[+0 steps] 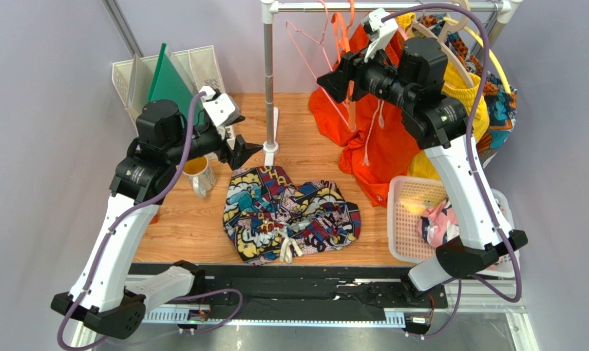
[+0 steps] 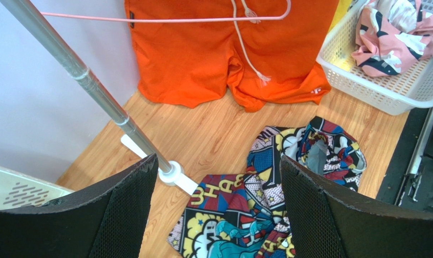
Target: Place the shorts on the hanger
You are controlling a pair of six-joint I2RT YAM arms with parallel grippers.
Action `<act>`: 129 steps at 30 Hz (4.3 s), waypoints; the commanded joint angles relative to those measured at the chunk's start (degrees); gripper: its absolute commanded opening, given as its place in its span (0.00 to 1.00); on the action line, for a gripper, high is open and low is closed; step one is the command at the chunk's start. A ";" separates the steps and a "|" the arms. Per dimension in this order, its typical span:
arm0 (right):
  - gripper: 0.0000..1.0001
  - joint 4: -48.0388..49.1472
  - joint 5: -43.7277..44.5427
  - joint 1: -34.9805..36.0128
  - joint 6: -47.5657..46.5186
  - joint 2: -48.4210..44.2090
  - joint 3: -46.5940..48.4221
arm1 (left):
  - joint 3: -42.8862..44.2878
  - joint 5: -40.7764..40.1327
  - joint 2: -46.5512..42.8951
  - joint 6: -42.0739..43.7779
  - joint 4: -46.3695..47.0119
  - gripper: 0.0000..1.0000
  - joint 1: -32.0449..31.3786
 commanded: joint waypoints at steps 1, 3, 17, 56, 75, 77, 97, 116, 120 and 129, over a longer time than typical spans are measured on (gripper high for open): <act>0.62 2.51 6.27 0.02 2.05 1.98 1.65 | -0.70 0.71 -0.83 -2.08 2.04 0.87 0.69; 0.61 2.16 8.63 0.02 1.70 2.60 1.21 | -1.14 0.71 -0.74 -2.17 2.13 0.87 0.60; 0.58 1.72 13.14 0.11 -0.67 5.67 -0.72 | -3.78 0.36 -1.89 -1.56 2.39 0.88 0.86; 0.00 16.41 9.09 0.46 -3.48 -5.30 -13.55 | -3.60 -4.91 -0.13 -0.85 -0.33 0.94 0.95; 0.00 -10.92 -20.05 0.90 -22.10 -36.94 -45.36 | -11.41 13.09 -4.24 12.32 -9.92 0.95 0.86; 0.00 -11.29 -22.88 0.90 -24.74 -40.10 -48.78 | -13.35 15.73 -5.39 15.47 -9.30 0.93 0.60; 0.17 -15.76 -33.71 1.78 -36.34 -40.47 -51.88 | -23.73 10.21 -5.49 20.86 -9.56 0.00 -14.78; 0.00 -12.86 -28.71 10.48 -36.53 -26.49 -42.82 | -21.97 11.26 2.33 13.21 -10.89 0.00 -14.87; 0.00 -13.83 -25.02 10.57 -37.93 -28.42 -44.84 | -22.59 8.89 1.81 9.97 -9.04 0.33 -13.47; 0.00 -19.81 -16.15 10.57 -41.02 -32.38 -47.74 | -20.05 6.16 12.59 8.99 -5.95 0.52 0.95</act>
